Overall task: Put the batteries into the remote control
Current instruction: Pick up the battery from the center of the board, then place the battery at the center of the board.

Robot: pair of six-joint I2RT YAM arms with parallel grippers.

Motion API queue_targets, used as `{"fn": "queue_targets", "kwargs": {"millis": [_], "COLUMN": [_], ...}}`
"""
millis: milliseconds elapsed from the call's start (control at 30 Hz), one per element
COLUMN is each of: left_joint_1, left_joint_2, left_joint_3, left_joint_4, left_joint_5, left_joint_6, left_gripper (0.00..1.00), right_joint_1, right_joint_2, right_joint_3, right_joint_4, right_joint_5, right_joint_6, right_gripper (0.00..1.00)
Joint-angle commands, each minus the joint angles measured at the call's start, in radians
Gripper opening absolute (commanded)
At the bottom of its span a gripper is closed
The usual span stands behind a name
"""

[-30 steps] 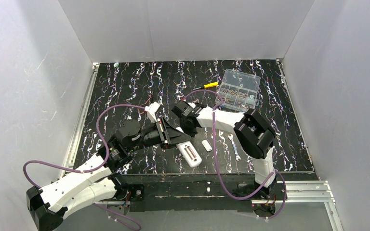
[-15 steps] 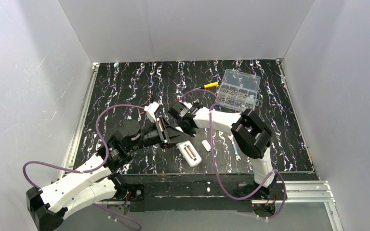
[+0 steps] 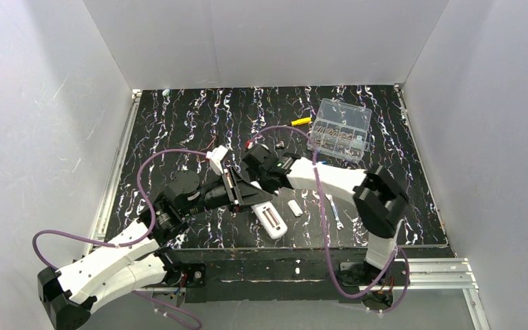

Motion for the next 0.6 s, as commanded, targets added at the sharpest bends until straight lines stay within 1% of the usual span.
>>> {"fn": "queue_targets", "kwargs": {"millis": [0,167,300,400,567], "left_joint_1": [0.006,0.005,0.006,0.006,0.006], "left_joint_2": [-0.008,-0.005,-0.001,0.008,0.025], "left_joint_3": [0.049,0.051,0.048,0.045,0.049], "left_joint_4": [0.066,0.058,0.057,0.063,0.078], "left_joint_5": [0.050,0.049,0.047,0.047,0.049], "left_joint_6": [0.018,0.019,0.017,0.014,0.006], "left_gripper": [0.00,0.00,0.00,0.00,0.00], "right_joint_1": [-0.038,-0.174,-0.267,-0.296,-0.305], "right_joint_2": [-0.169,-0.262,-0.284,-0.267,-0.192], "right_joint_3": [-0.011,-0.138,-0.246,-0.302,-0.311], "right_joint_4": [0.042,0.010,-0.010,0.004,0.020], "right_joint_5": [0.015,0.016,0.039,0.042,0.045], "right_joint_6": [-0.063,-0.119,-0.183,-0.200,-0.189], "right_gripper": [0.01,0.01,0.01,0.01,0.01]}}
